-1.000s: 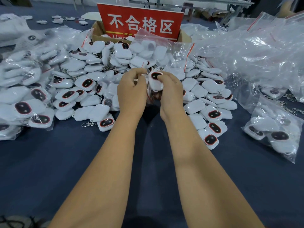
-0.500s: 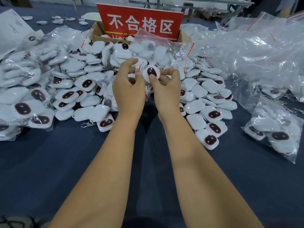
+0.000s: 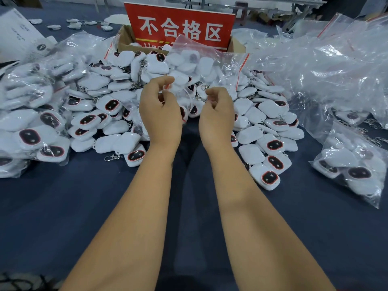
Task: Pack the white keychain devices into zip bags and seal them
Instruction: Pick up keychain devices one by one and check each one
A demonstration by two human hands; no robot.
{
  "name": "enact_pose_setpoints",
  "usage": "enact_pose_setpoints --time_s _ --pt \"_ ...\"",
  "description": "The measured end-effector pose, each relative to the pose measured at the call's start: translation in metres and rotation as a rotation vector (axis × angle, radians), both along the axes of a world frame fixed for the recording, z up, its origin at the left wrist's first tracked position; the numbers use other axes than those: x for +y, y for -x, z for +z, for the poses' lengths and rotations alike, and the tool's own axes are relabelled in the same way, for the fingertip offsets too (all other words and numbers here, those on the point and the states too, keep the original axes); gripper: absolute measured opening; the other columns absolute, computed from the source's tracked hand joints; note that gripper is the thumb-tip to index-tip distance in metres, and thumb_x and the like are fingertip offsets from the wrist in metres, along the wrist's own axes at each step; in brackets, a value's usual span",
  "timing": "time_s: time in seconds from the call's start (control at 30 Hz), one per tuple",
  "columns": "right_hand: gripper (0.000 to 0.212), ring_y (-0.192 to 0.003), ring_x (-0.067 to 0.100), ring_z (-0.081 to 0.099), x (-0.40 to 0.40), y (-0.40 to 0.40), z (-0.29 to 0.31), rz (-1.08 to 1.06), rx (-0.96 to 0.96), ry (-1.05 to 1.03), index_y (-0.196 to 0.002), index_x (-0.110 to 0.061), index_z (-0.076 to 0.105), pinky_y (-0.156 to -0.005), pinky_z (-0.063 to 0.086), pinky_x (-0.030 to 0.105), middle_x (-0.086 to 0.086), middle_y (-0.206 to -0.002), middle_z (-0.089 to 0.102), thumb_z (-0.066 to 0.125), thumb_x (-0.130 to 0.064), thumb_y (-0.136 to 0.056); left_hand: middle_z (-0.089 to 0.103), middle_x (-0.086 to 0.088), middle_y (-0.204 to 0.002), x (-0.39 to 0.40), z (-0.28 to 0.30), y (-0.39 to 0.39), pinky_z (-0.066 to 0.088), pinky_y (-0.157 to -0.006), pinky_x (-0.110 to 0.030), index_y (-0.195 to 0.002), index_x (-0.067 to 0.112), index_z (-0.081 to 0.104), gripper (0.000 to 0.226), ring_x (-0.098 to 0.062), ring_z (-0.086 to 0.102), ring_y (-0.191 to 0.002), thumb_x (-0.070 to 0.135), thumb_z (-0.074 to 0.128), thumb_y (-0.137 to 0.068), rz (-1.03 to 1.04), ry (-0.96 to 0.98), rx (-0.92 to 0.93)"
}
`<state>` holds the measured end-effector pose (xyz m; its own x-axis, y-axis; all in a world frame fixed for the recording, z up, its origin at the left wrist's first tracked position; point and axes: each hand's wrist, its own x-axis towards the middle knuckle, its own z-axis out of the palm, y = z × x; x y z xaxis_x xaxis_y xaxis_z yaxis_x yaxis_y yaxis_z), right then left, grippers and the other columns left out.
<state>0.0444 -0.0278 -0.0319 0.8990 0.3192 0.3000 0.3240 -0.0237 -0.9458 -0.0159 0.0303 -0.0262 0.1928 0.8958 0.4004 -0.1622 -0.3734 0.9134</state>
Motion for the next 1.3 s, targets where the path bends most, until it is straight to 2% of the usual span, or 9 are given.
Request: enact_pose_setpoints --time_s 0.13,0.3,0.57,0.7,0.77,0.9,1.03,1.2,1.3 --pt "0.055 -0.122 0.023 0.049 -0.002 -0.004 -0.002 0.056 -0.121 0.299 -0.135 -0.01 0.052 -0.101 0.04 0.034 0.008 -0.133 0.056 0.038 0.009 -0.086 0.06 0.005 -0.104 0.001 0.001 0.003 0.045 -0.086 -0.017 -0.099 0.021 0.061 0.034 -0.008 0.056 -0.094 -0.002 0.04 -0.087 0.15 -0.021 -0.101" --pt "0.053 -0.138 0.027 0.032 -0.002 0.001 -0.012 0.118 -0.555 0.852 -0.144 -0.019 0.042 -0.111 0.024 0.038 0.003 -0.149 0.04 0.05 -0.018 -0.092 0.051 0.003 -0.104 0.003 0.002 0.004 0.048 -0.085 -0.025 -0.098 0.02 0.057 0.032 -0.025 0.059 -0.094 0.0 0.036 -0.086 0.194 -0.106 -0.15" --pt "0.017 -0.118 0.031 0.037 -0.004 0.001 -0.01 -0.005 -0.547 0.895 -0.102 -0.009 0.058 -0.091 0.024 0.035 0.012 -0.125 0.046 0.056 -0.021 -0.09 0.052 0.005 -0.102 0.004 -0.006 0.0 0.035 -0.073 -0.006 -0.091 0.02 0.059 0.027 0.005 0.05 -0.085 0.0 0.041 -0.087 0.001 -0.175 0.173" --pt "0.021 -0.121 0.033 0.037 -0.005 0.002 -0.008 0.035 -0.572 0.94 -0.108 -0.009 0.06 -0.094 0.026 0.037 0.01 -0.128 0.049 0.052 -0.016 -0.089 0.048 0.014 -0.101 0.002 -0.011 -0.004 0.031 -0.069 -0.019 -0.088 0.028 0.062 0.028 0.001 0.044 -0.084 0.006 0.046 -0.087 -0.064 -0.233 0.43" --pt "0.022 -0.121 0.033 0.038 -0.005 0.002 -0.006 0.048 -0.585 0.954 -0.109 -0.01 0.06 -0.095 0.026 0.038 0.009 -0.126 0.053 0.049 -0.014 -0.09 0.046 0.016 -0.1 0.004 -0.012 -0.005 0.029 -0.064 -0.014 -0.087 0.029 0.064 0.028 0.003 0.042 -0.085 0.007 0.047 -0.086 -0.071 -0.248 0.472" --pt "0.022 -0.122 0.033 0.036 -0.005 0.002 -0.007 0.031 -0.55 0.957 -0.109 -0.009 0.059 -0.097 0.024 0.039 0.013 -0.127 0.05 0.046 -0.014 -0.092 0.045 0.016 -0.102 0.006 -0.013 -0.006 0.029 -0.064 -0.003 -0.092 0.027 0.067 0.031 0.011 0.044 -0.081 0.005 0.046 -0.087 -0.075 -0.235 0.47" --pt "0.019 -0.118 0.032 0.039 -0.003 0.0 -0.007 -0.005 -0.516 0.884 -0.108 -0.011 0.057 -0.092 0.028 0.037 0.011 -0.124 0.052 0.049 -0.021 -0.095 0.053 0.003 -0.121 0.003 -0.012 -0.007 0.029 -0.071 -0.002 -0.119 0.017 0.066 0.044 0.012 0.038 -0.092 -0.001 0.04 -0.088 -0.018 -0.223 0.405" --pt "0.013 -0.088 0.024 0.057 -0.001 0.001 -0.004 0.049 -0.293 0.442 -0.1 -0.013 0.056 -0.07 0.042 0.037 0.002 -0.093 0.066 0.061 -0.021 -0.091 0.052 -0.003 -0.129 0.005 -0.011 -0.006 0.029 -0.075 0.0 -0.136 0.014 0.055 0.054 -0.009 0.051 -0.107 -0.003 0.037 -0.088 0.061 -0.186 0.369" --pt "0.012 -0.073 0.008 0.059 -0.002 0.003 0.001 0.022 -0.048 0.109 -0.089 -0.021 0.056 -0.067 0.048 0.023 -0.008 -0.078 0.063 0.068 -0.021 -0.088 0.052 -0.001 -0.13 0.004 -0.01 -0.006 0.029 -0.074 0.004 -0.131 0.015 0.059 0.051 -0.002 0.048 -0.103 -0.003 0.036 -0.089 0.04 -0.184 0.375"
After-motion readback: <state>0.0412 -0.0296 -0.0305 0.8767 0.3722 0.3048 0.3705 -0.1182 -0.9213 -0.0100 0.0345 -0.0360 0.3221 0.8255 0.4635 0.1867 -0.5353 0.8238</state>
